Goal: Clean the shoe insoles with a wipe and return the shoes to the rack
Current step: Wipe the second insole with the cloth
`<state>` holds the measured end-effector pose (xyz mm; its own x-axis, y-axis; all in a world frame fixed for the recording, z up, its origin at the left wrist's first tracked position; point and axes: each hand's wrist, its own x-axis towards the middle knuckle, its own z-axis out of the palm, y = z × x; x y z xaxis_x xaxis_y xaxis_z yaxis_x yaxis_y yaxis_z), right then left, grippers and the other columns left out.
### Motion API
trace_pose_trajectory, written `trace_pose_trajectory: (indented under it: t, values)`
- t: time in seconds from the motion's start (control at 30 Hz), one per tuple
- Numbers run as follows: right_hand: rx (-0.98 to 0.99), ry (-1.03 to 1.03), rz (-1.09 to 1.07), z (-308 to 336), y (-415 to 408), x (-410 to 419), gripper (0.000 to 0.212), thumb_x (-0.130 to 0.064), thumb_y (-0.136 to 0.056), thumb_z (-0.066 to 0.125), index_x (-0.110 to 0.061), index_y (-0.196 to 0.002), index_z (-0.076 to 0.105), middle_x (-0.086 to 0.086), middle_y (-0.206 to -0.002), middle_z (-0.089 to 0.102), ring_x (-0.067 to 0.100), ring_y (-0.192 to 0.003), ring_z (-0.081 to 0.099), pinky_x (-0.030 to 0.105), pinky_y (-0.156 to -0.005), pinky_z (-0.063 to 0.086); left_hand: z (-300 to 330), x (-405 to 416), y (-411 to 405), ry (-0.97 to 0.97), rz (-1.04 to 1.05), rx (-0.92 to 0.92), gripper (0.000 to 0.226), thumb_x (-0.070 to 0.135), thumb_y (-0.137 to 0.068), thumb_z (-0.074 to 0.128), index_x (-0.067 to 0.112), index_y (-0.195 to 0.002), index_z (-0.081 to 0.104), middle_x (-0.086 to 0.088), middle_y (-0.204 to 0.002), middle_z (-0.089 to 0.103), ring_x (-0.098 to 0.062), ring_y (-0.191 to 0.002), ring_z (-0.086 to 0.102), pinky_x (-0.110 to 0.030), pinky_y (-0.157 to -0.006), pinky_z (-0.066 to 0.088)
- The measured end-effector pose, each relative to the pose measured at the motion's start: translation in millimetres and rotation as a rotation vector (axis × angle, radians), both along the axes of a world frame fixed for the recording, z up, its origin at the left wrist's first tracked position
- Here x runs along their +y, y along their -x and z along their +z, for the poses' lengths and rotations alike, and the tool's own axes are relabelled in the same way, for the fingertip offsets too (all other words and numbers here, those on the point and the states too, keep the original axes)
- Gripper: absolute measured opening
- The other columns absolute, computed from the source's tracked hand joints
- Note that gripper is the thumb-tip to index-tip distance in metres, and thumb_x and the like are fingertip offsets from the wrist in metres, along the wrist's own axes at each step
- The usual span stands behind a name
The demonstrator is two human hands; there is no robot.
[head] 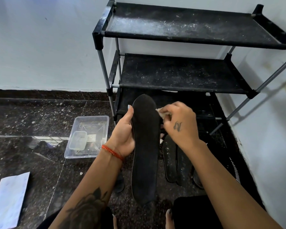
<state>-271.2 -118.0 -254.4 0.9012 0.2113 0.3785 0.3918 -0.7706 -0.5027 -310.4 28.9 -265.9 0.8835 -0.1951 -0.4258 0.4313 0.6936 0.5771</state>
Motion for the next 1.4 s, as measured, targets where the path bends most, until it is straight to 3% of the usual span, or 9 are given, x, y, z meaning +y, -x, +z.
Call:
trace_pose_trajectory:
  t: [0.17,0.3,0.47,0.57,0.67,0.8,1.03,1.23,1.4]
  values:
    - [-0.062,-0.204,0.154,11.7,11.8,8.7,0.020,-0.003,-0.071,0.065,-0.018,-0.081,0.074,-0.007,-0.083,0.066,0.003,-0.076,0.059,0.013,-0.071,0.047,0.3,0.5,0.0,-0.001,0.025,0.005,0.068,0.056,-0.097,0.023,0.005,-0.111,0.066,-0.018,-0.110,0.068,-0.029,-0.094,0.069,-0.043,-0.077,0.058]
    - [-0.024,-0.018,0.380,5.7,24.1,18.2,0.020,-0.002,-0.068,0.065,-0.018,-0.074,0.074,-0.005,-0.079,0.067,0.011,-0.076,0.062,0.026,-0.069,0.052,-2.4,1.5,-1.1,-0.014,0.065,0.011,0.060,0.051,-0.099,0.024,0.006,-0.111,0.063,-0.012,-0.098,0.072,-0.021,-0.085,0.071,-0.031,-0.074,0.059]
    - [-0.019,0.052,0.101,0.0,3.6,-0.3,0.018,-0.003,-0.075,0.062,-0.014,-0.080,0.075,0.002,-0.082,0.067,0.020,-0.079,0.062,0.028,-0.068,0.050,-1.1,0.1,-0.7,-0.008,0.013,0.024,0.066,0.055,-0.098,0.022,0.005,-0.116,0.061,-0.017,-0.106,0.070,-0.029,-0.089,0.070,-0.046,-0.073,0.059]
    - [-0.060,-0.114,-0.027,4.3,-0.5,-5.1,0.018,-0.002,-0.073,0.067,-0.016,-0.080,0.075,-0.003,-0.081,0.066,0.013,-0.077,0.062,0.022,-0.067,0.048,-1.0,1.4,-0.4,0.018,-0.004,0.024,0.071,0.059,-0.096,0.022,0.004,-0.120,0.060,-0.022,-0.118,0.064,-0.037,-0.097,0.067,-0.059,-0.083,0.051]
    - [-0.100,-0.207,0.130,8.4,5.3,3.7,0.018,-0.002,-0.071,0.068,-0.018,-0.074,0.074,-0.010,-0.078,0.065,0.005,-0.074,0.060,0.018,-0.068,0.048,-0.3,1.7,0.0,0.005,0.010,0.020,0.068,0.056,-0.098,0.020,0.006,-0.120,0.059,-0.018,-0.113,0.068,-0.030,-0.095,0.069,-0.045,-0.080,0.057]
    - [-0.063,0.010,0.327,2.2,14.1,10.8,0.022,-0.004,-0.067,0.060,-0.021,-0.065,0.073,-0.008,-0.078,0.068,0.014,-0.075,0.061,0.029,-0.066,0.051,-0.6,2.6,-1.2,-0.049,0.017,0.019,0.063,0.052,-0.099,0.019,0.009,-0.116,0.061,-0.012,-0.107,0.070,-0.022,-0.093,0.069,-0.035,-0.081,0.056]
    - [-0.059,-0.014,-0.008,-1.0,-3.3,-4.4,0.018,-0.002,-0.075,0.065,-0.017,-0.077,0.075,-0.002,-0.082,0.068,0.020,-0.080,0.063,0.035,-0.069,0.053,-1.3,1.7,-0.6,0.000,0.012,0.037,0.068,0.057,-0.097,0.022,0.006,-0.127,0.056,-0.020,-0.125,0.061,-0.036,-0.111,0.060,-0.056,-0.085,0.051]
    - [-0.077,-0.029,0.287,0.6,12.4,10.9,0.021,-0.005,-0.072,0.063,-0.022,-0.074,0.076,-0.007,-0.081,0.069,0.015,-0.078,0.063,0.031,-0.071,0.053,-0.5,2.8,-0.8,-0.044,0.003,0.022,0.065,0.053,-0.099,0.018,0.007,-0.112,0.062,-0.013,-0.101,0.072,-0.022,-0.089,0.071,-0.035,-0.078,0.058]
    - [0.007,0.001,0.108,-5.7,2.4,2.5,0.020,-0.004,-0.076,0.063,-0.018,-0.083,0.076,-0.003,-0.085,0.068,0.015,-0.081,0.062,0.027,-0.072,0.051,-6.0,3.3,-1.9,-0.063,0.014,0.030,0.066,0.055,-0.098,0.020,0.007,-0.122,0.058,-0.015,-0.115,0.067,-0.028,-0.103,0.066,-0.042,-0.086,0.055]
